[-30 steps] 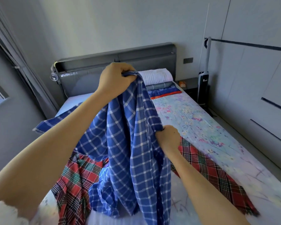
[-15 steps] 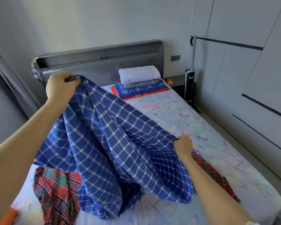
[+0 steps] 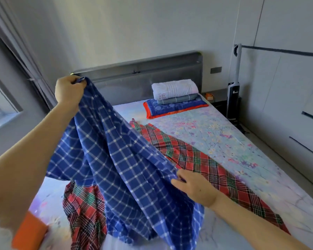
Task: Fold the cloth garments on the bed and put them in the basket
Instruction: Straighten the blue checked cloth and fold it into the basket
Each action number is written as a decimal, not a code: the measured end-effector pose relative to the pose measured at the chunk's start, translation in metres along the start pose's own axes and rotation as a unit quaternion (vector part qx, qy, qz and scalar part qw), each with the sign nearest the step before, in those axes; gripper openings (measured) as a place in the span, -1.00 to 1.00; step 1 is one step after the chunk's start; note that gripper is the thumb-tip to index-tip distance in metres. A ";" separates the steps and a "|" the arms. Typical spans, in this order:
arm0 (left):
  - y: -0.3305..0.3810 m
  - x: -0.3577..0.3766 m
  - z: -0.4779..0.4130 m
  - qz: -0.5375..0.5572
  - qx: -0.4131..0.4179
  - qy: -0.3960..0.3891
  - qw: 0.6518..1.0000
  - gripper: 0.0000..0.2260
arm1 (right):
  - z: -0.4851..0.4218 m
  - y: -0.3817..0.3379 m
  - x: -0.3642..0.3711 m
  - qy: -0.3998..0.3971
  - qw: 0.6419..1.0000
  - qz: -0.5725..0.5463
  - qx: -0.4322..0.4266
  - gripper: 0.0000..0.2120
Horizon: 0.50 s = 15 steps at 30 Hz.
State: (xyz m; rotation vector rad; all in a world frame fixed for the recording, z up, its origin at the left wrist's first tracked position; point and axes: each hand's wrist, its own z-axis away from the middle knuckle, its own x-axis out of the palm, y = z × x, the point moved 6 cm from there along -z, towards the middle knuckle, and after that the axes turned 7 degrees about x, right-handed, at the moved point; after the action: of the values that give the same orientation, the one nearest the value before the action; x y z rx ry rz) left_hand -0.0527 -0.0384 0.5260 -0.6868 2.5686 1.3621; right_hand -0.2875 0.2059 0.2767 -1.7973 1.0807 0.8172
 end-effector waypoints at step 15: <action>0.077 0.005 -0.008 -0.015 0.090 -0.007 0.996 -0.90 | -0.080 -0.064 0.080 -0.029 0.961 -0.205 0.186 -0.68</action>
State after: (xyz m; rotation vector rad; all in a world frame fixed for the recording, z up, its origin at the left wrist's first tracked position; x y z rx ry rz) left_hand -0.0920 -0.0094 0.5856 -0.6790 2.6163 1.1041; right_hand -0.1886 0.1220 0.2638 -1.5850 0.7274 0.3824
